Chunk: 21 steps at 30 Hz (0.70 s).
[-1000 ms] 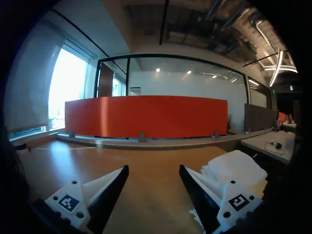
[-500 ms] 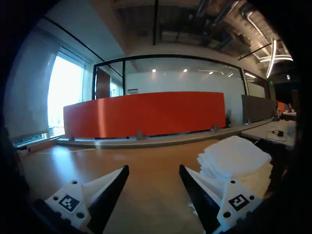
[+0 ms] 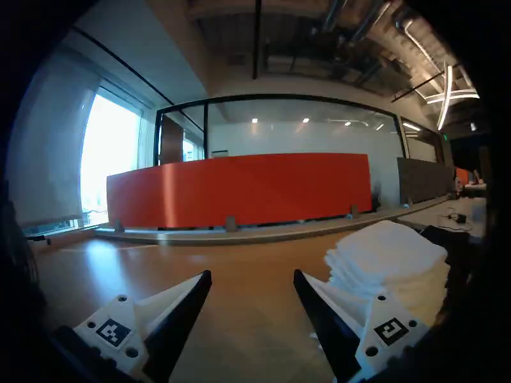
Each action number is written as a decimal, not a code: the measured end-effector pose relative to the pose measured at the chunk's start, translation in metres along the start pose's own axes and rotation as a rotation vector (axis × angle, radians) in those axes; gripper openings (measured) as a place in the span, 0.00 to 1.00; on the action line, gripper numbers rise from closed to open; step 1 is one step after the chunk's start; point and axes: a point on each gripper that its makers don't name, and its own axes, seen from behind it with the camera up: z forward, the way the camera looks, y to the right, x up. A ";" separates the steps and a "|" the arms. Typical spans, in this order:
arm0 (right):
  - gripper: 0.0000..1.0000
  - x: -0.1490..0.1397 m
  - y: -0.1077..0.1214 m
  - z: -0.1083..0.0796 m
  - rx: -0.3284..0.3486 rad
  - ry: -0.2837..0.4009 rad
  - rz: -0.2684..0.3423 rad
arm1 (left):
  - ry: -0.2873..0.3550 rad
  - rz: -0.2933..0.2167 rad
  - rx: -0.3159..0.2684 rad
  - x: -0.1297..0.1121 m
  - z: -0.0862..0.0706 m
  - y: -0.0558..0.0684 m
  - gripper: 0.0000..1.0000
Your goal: Fold towel
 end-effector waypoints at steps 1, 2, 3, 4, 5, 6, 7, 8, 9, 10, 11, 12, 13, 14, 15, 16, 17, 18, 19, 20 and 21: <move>1.00 0.001 0.000 -0.001 -0.001 0.003 -0.001 | 0.000 0.000 0.000 0.000 0.000 0.000 0.94; 1.00 0.001 0.000 -0.001 -0.002 0.005 -0.002 | 0.000 0.000 0.000 0.000 0.000 0.000 0.94; 1.00 0.001 -0.001 -0.001 -0.001 0.007 -0.004 | 0.000 0.000 0.000 0.000 0.000 0.000 0.94; 1.00 0.001 -0.001 -0.002 -0.001 0.009 -0.006 | 0.000 0.000 0.000 0.000 0.000 0.000 0.94; 1.00 0.001 -0.002 -0.002 -0.001 0.011 -0.008 | 0.000 0.000 0.000 0.000 0.000 0.000 0.94; 1.00 0.000 -0.003 -0.002 0.001 0.012 -0.011 | 0.000 0.000 0.000 0.000 0.000 0.000 0.94; 1.00 -0.001 -0.003 -0.002 0.003 0.012 -0.015 | 0.000 0.000 0.000 0.000 0.000 0.000 0.94; 1.00 -0.001 -0.004 -0.002 0.004 0.012 -0.019 | 0.000 0.000 0.000 0.000 0.000 0.000 0.94; 1.00 -0.002 -0.004 -0.002 0.005 0.012 -0.021 | 0.000 0.000 0.000 0.000 0.000 0.000 0.94; 1.00 -0.003 -0.005 -0.002 0.006 0.012 -0.024 | 0.000 0.000 0.000 0.000 0.000 0.000 0.94; 1.00 -0.003 -0.005 -0.002 0.007 0.012 -0.027 | 0.000 0.000 0.000 0.000 0.000 0.000 0.94; 1.00 -0.004 -0.005 -0.002 0.008 0.012 -0.029 | 0.000 0.000 0.000 0.000 0.000 0.000 0.94; 1.00 -0.004 -0.006 -0.002 0.008 0.012 -0.032 | 0.000 0.000 0.000 0.000 0.000 0.000 0.94; 1.00 -0.004 -0.006 -0.002 0.008 0.012 -0.034 | 0.000 0.000 0.000 0.000 0.000 0.000 0.94; 1.00 -0.004 -0.006 -0.002 0.007 0.012 -0.036 | 0.000 0.000 0.000 0.000 0.000 0.000 0.94; 1.00 -0.003 -0.006 -0.002 0.005 0.012 -0.039 | 0.000 0.000 0.000 0.000 0.000 0.000 0.94; 1.00 -0.003 -0.006 -0.002 0.004 0.012 -0.041 | 0.000 0.000 0.000 0.000 0.000 0.000 0.94; 1.00 -0.003 -0.007 -0.002 0.004 0.012 -0.044 | 0.000 0.000 0.000 0.000 0.000 0.000 0.94; 1.00 -0.003 -0.007 -0.003 0.004 0.011 -0.048 | 0.000 0.000 0.000 0.000 0.000 0.000 0.94; 1.00 -0.003 -0.008 -0.003 0.004 0.011 -0.051 | 0.000 0.000 0.000 0.000 0.000 0.000 0.94; 1.00 -0.003 -0.009 -0.003 0.005 0.010 -0.055 | 0.000 0.000 0.000 0.000 0.000 0.000 0.94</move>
